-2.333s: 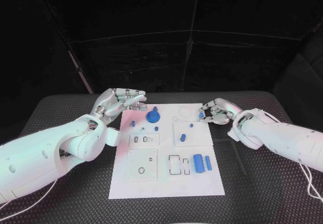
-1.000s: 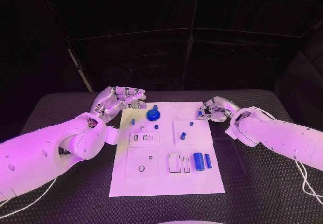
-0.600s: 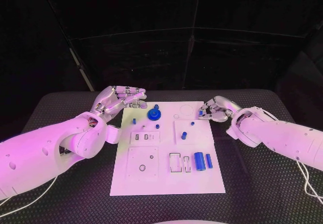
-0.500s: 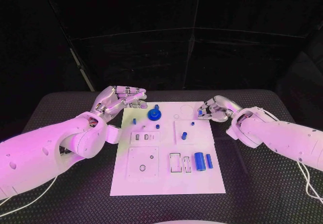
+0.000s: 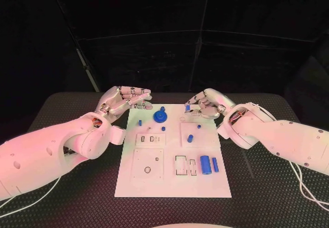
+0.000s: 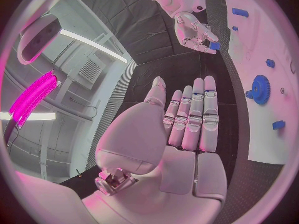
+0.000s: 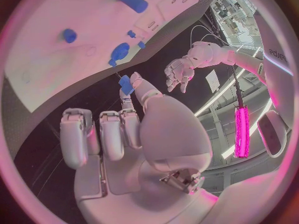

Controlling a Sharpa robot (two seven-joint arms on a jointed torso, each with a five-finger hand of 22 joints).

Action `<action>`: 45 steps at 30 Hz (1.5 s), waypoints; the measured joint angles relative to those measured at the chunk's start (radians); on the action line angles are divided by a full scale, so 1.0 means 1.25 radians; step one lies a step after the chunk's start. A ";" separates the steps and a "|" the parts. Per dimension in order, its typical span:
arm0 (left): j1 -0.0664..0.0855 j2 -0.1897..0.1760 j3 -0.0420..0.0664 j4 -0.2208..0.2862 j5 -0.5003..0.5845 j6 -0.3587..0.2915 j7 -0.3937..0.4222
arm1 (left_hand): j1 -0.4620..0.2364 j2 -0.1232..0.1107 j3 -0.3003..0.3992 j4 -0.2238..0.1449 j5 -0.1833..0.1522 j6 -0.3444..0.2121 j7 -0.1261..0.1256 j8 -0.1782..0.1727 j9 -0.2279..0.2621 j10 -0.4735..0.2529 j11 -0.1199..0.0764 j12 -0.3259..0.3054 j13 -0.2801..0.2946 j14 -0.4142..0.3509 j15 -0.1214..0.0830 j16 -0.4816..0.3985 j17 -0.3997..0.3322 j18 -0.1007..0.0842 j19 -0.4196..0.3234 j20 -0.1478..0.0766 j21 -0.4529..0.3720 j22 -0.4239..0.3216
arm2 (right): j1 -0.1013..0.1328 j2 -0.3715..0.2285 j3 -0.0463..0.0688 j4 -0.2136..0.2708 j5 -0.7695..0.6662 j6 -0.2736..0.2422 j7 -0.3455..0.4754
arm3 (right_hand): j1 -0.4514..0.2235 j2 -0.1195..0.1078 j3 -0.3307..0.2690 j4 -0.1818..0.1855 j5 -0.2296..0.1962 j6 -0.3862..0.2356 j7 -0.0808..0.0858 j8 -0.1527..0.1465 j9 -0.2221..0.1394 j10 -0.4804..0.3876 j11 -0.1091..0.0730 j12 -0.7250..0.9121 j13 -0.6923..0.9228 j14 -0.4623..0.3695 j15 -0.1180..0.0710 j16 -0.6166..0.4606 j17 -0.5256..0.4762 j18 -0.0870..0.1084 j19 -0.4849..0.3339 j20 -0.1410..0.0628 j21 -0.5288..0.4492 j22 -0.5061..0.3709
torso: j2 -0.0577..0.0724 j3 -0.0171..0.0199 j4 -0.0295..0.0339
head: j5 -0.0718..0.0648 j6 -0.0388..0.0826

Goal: Assemble the parts on the task board

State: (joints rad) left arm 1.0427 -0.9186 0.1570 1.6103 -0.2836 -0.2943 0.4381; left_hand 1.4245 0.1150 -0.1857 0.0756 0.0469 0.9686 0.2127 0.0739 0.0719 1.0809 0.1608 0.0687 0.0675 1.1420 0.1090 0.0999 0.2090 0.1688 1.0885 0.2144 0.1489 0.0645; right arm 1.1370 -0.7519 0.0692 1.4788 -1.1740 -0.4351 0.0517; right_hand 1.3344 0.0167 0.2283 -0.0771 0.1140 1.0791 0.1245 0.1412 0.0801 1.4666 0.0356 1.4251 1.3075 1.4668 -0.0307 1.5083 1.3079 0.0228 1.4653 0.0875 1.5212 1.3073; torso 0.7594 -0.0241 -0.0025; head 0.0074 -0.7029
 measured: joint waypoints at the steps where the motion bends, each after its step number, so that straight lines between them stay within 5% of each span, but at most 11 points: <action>1: 0.000 0.001 0.000 -0.001 0.000 0.000 0.000 | 0.000 0.000 0.000 0.000 0.000 0.000 0.000 0.000 0.000 0.000 0.000 0.000 0.000 0.000 0.000 0.000 0.000 0.000 0.000 0.000 0.000 0.000 | 0.000 0.011 0.000 0.001 -0.009 -0.001 -0.011 | 0.000 0.000 0.000 0.000 0.000 0.000 0.000 0.000 0.000 0.000 0.000 0.000 0.000 0.000 0.000 0.000 0.000 0.000 0.000 0.000 0.000 0.000 | -0.001 -0.0007 0.0006 | 0.004 -0.001; 7: 0.001 0.005 0.000 -0.007 0.000 0.000 0.000 | 0.000 0.000 0.000 0.000 0.000 0.000 0.000 0.000 0.000 0.000 0.000 0.000 0.000 0.000 0.000 0.000 0.000 0.000 0.000 0.000 0.000 0.000 | 0.002 0.082 -0.006 -0.006 -0.067 -0.001 -0.073 | 0.001 0.001 0.000 0.000 0.000 0.000 0.000 0.000 0.000 0.000 0.000 0.000 0.000 0.000 0.000 0.000 0.000 0.000 0.000 0.000 0.000 0.000 | -0.003 -0.0029 0.0026 | 0.021 -0.007; 15: 0.004 0.004 0.000 -0.021 0.002 -0.001 0.002 | 0.000 0.000 0.000 0.000 0.000 0.000 0.000 0.000 0.000 0.000 0.000 0.000 0.000 0.000 0.000 0.000 0.000 0.000 0.000 0.000 0.000 0.000 | -0.003 0.142 -0.043 -0.017 -0.145 0.004 -0.134 | -0.004 0.006 0.003 0.002 -0.003 -0.002 -0.002 0.001 0.000 0.000 0.000 0.000 0.000 0.000 0.000 0.000 0.000 0.000 0.003 -0.003 0.000 0.000 | -0.002 -0.0012 0.0027 | 0.038 -0.017; 28: 0.006 0.005 0.000 -0.033 0.005 -0.003 0.005 | 0.000 0.000 0.000 0.000 0.000 0.000 0.000 0.000 0.000 0.000 0.000 0.000 0.000 0.000 0.000 0.000 0.000 0.000 0.000 0.000 0.000 0.000 | -0.018 0.183 -0.074 -0.023 -0.243 0.023 -0.187 | -0.004 0.005 0.002 0.002 -0.005 -0.003 -0.003 0.000 0.000 0.000 0.000 0.000 0.000 0.000 0.000 0.000 0.000 0.000 0.003 -0.003 0.000 0.000 | -0.002 -0.0003 0.0012 | 0.044 -0.026; 45: 0.007 0.005 0.000 -0.036 0.008 -0.004 0.005 | 0.000 0.000 0.000 0.000 0.000 0.000 0.000 0.000 0.000 0.000 0.000 0.000 0.000 0.000 0.000 0.000 -0.001 0.000 0.000 0.000 0.000 0.000 | -0.030 0.195 -0.082 -0.017 -0.308 0.045 -0.215 | -0.012 0.001 0.002 0.002 -0.004 -0.001 -0.001 -0.008 0.000 0.000 0.000 0.000 0.000 0.000 0.000 0.000 0.000 0.000 0.003 -0.003 0.000 0.000 | -0.002 -0.0007 0.0008 | 0.047 -0.032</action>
State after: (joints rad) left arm 1.0516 -0.9124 0.1574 1.5651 -0.2741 -0.2991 0.4447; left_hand 1.4245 0.1150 -0.1857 0.0757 0.0469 0.9686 0.2127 0.0739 0.0719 1.0809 0.1608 0.0687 0.0676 1.1421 0.1090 0.1000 0.2083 0.1689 1.0885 0.2145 0.1489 0.0645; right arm 1.0997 -0.5085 -0.0327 1.4575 -1.5586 -0.3792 -0.2173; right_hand 1.3197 0.0182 0.2308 -0.0744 0.1091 1.0777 0.1231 0.1317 0.0800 1.4666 0.0357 1.4251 1.3075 1.4668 -0.0306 1.5082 1.3075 0.0230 1.4688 0.0841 1.5211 1.3073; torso 0.7569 -0.0249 -0.0014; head 0.0662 -0.7430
